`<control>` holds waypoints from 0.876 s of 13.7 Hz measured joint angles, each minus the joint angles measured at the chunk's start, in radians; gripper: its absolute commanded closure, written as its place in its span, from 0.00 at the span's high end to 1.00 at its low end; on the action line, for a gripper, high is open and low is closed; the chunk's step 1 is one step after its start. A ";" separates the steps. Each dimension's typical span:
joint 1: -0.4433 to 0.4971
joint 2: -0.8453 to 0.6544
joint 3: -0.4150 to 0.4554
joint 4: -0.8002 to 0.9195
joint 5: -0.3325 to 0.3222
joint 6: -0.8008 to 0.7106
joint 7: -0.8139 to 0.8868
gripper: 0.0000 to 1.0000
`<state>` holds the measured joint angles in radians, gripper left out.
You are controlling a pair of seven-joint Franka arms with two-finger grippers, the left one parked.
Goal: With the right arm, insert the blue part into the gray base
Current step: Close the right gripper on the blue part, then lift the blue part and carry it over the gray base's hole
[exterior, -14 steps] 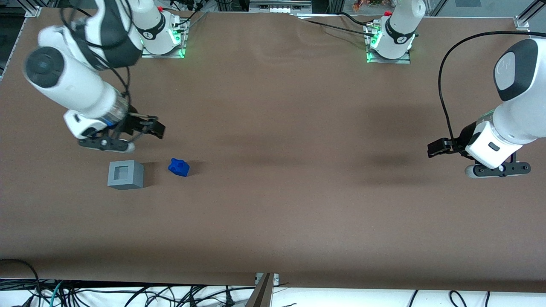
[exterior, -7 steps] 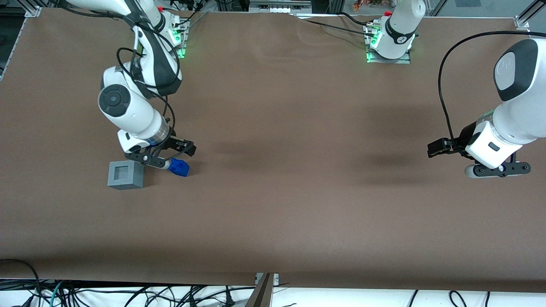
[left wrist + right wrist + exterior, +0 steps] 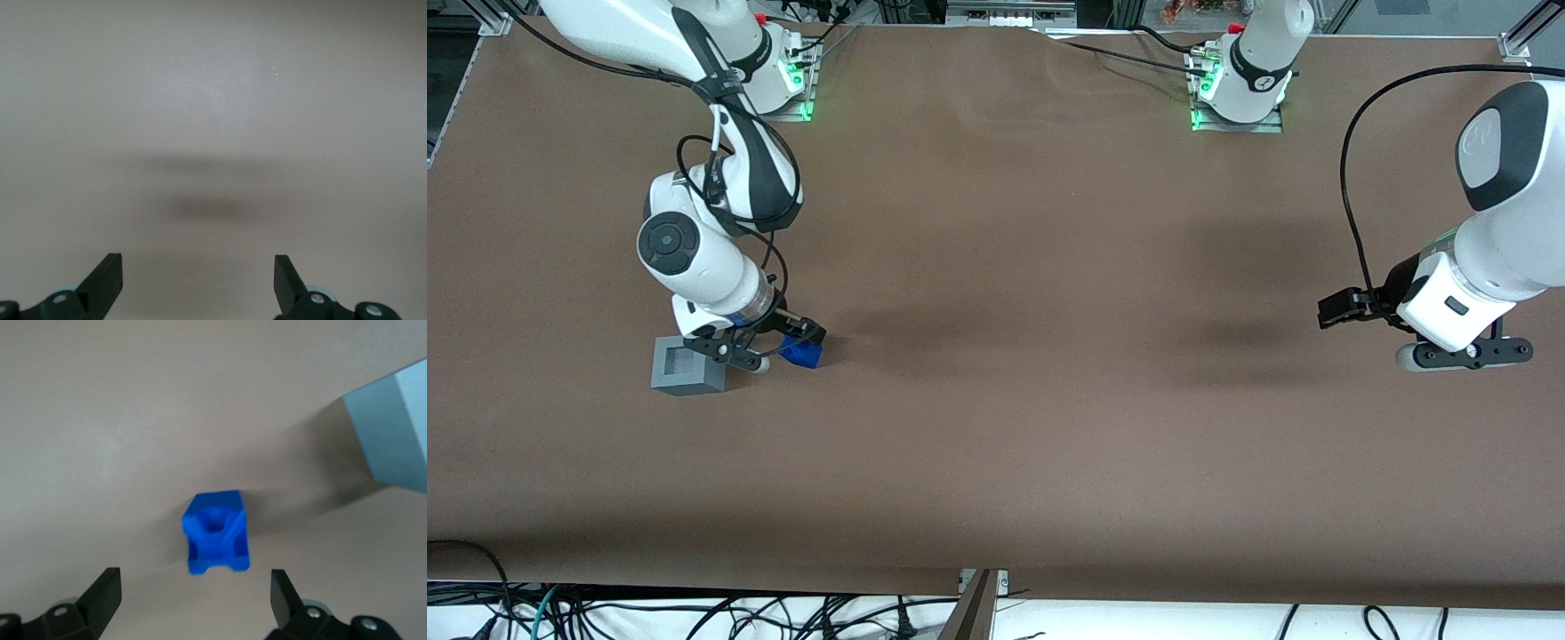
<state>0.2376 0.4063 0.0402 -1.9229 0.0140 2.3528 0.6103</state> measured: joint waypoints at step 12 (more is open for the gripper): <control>-0.001 0.090 -0.008 0.002 -0.003 0.084 -0.002 0.42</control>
<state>0.2371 0.4965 0.0323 -1.9213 0.0111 2.4364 0.6078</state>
